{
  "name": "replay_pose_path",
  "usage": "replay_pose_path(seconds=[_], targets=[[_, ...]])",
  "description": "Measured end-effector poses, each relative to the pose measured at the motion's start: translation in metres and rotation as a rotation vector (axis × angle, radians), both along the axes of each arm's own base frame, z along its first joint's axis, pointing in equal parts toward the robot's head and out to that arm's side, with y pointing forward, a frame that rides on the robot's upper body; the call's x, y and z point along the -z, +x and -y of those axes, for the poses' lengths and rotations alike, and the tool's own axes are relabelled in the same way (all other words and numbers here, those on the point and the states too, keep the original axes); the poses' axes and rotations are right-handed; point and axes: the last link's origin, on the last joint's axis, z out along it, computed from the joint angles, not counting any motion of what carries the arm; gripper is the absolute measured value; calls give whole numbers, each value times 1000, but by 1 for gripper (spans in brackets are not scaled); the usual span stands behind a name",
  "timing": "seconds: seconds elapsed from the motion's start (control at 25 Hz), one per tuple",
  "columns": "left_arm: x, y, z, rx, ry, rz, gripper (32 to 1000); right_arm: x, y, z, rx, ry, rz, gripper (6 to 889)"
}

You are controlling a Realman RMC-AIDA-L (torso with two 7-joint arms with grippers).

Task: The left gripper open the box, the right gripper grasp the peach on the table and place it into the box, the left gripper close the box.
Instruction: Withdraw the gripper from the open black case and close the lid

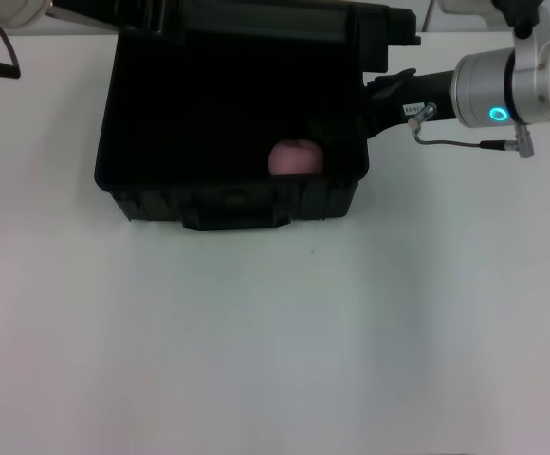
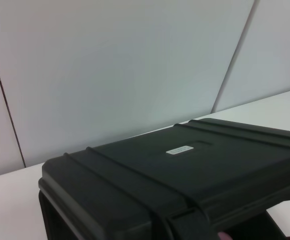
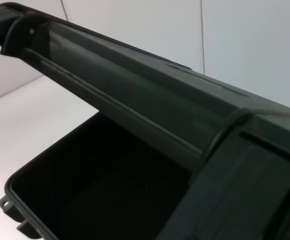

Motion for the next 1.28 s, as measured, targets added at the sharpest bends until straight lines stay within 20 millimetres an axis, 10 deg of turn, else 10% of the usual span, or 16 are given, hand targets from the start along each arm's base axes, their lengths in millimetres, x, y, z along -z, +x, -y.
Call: replay_pose_path(seconds=[0.72, 1.28], targets=[[-1, -3, 1, -8, 2, -4, 402, -5, -15, 2, 56, -99, 52, 803], [-1, -4, 1, -12, 2, -7, 404, -45, -19, 9, 174, -179, 174, 801]])
